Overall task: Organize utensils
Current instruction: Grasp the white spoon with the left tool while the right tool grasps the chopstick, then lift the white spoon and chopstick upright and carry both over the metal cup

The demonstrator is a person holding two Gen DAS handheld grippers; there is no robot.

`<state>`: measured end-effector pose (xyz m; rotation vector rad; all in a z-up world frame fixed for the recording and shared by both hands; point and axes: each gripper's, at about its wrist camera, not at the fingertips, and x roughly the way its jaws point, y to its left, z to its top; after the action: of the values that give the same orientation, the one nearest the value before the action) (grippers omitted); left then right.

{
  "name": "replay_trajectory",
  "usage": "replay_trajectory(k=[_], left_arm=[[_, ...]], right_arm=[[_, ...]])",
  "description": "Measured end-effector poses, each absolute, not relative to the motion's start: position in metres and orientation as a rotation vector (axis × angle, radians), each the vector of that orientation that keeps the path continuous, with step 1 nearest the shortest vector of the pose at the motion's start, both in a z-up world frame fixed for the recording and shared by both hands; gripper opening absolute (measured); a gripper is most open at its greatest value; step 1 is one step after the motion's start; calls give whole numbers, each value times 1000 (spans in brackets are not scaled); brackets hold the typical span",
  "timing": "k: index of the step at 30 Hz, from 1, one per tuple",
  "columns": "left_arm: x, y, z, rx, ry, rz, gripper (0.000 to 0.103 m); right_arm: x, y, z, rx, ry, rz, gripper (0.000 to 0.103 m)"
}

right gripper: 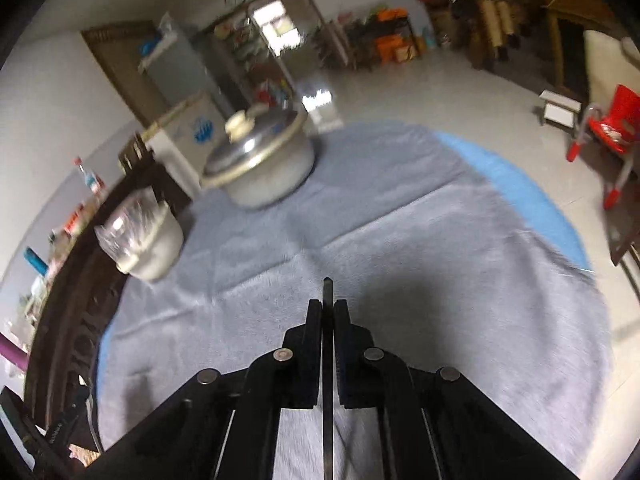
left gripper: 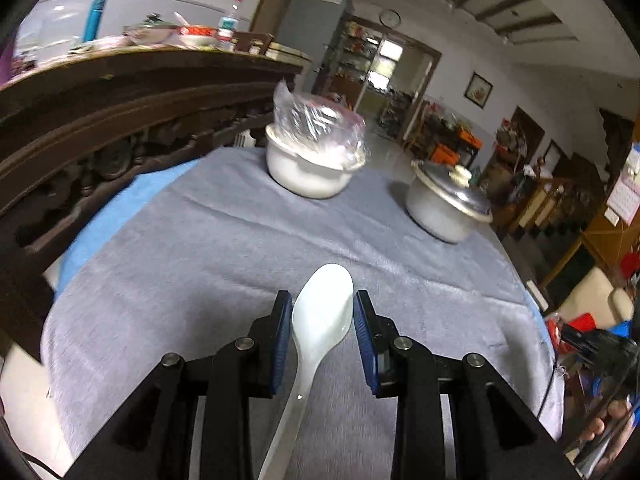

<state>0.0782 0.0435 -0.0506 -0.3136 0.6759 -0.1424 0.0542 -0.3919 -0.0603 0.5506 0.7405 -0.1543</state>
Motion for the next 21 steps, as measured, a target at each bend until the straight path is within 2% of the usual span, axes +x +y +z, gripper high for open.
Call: replay_trajectory(k=[11,21], left_arm=[[13,39,6,-247,528,-90,33],[-26,27,34,-210,471,-103,33]], right_arm=[[-52,-361,3,521,516,-155,6],[-103,-328,50,453,398,-115,6]])
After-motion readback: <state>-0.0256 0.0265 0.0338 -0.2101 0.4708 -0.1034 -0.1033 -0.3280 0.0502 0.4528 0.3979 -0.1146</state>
